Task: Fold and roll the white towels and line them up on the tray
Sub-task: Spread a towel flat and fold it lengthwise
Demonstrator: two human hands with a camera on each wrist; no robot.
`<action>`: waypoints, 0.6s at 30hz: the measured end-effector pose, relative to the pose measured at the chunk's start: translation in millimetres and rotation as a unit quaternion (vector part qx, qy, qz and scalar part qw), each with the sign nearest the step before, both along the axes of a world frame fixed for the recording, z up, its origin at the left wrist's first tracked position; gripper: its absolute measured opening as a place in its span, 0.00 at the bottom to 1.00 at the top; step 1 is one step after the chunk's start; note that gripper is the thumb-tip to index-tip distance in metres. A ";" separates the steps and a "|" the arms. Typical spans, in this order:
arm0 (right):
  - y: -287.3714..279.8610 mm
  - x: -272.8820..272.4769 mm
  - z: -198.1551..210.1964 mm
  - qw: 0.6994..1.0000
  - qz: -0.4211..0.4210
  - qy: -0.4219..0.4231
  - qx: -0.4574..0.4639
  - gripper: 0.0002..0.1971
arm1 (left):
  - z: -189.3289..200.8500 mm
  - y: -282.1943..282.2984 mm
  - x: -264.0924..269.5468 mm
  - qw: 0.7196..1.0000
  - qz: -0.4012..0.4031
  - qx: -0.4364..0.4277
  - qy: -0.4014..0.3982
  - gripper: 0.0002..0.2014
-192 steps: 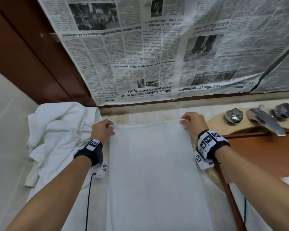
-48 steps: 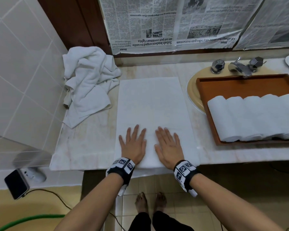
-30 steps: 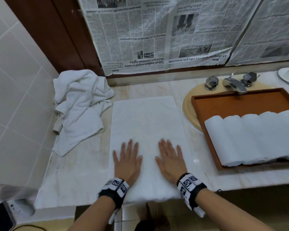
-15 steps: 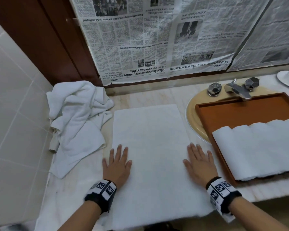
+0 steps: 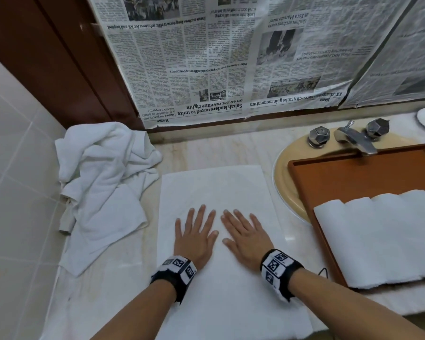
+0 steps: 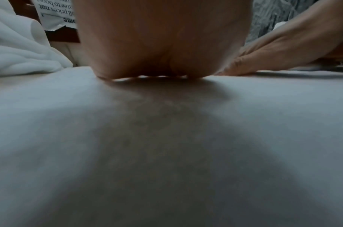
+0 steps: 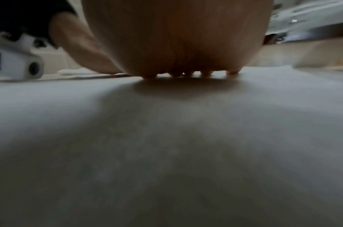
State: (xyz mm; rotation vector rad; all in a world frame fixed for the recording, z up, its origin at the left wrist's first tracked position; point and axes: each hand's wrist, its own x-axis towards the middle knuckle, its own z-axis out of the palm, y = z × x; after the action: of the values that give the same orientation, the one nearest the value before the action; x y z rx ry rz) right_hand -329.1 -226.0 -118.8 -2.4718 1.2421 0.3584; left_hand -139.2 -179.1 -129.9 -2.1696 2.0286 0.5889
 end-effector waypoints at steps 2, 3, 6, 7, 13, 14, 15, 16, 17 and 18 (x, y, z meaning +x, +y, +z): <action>-17.1 -14.3 -2.4 1.000 -0.022 -0.007 0.000 0.33 | -1.1 -4.6 10.1 1.000 0.021 -0.016 0.005 0.33; -26.1 -20.3 -4.1 0.999 -0.046 -0.008 -0.007 0.34 | -1.9 -8.1 14.8 0.999 0.032 -0.020 0.006 0.34; -53.8 -28.2 -2.0 0.994 -0.111 0.013 -0.009 0.34 | 1.0 -22.5 24.3 0.998 0.068 0.000 0.010 0.34; -59.6 -26.0 1.0 0.992 -0.123 0.011 -0.007 0.33 | 3.0 -27.6 23.6 0.997 0.073 -0.001 0.012 0.33; -64.0 22.8 0.0 0.999 0.017 -0.043 -0.003 0.35 | 0.6 -62.0 -3.8 0.998 0.059 0.000 0.017 0.30; -69.4 29.1 -3.4 0.999 0.017 -0.048 -0.013 0.35 | -0.5 -70.7 -4.9 0.997 0.071 -0.001 0.023 0.28; -77.2 33.0 -5.1 0.999 0.011 -0.044 -0.009 0.36 | -0.5 -78.7 -3.7 0.997 0.077 -0.004 0.023 0.27; -86.5 34.3 -6.3 0.999 0.003 -0.036 -0.005 0.37 | -0.1 -86.5 -0.5 0.997 0.079 -0.005 0.021 0.27; -95.7 33.3 -6.7 1.000 -0.003 -0.026 -0.003 0.37 | 0.2 -93.5 4.4 0.997 0.081 -0.004 0.017 0.27; -104.7 30.5 -7.9 1.000 -0.005 -0.018 -0.011 0.36 | -0.1 -100.4 10.5 0.996 0.084 -0.005 0.014 0.27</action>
State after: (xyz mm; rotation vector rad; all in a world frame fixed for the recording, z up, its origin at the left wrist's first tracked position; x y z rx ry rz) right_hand -298.7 -330.7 -126.8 -2.4794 1.2496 0.2977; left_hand -128.7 -279.5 -130.0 -2.3678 1.8781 0.6311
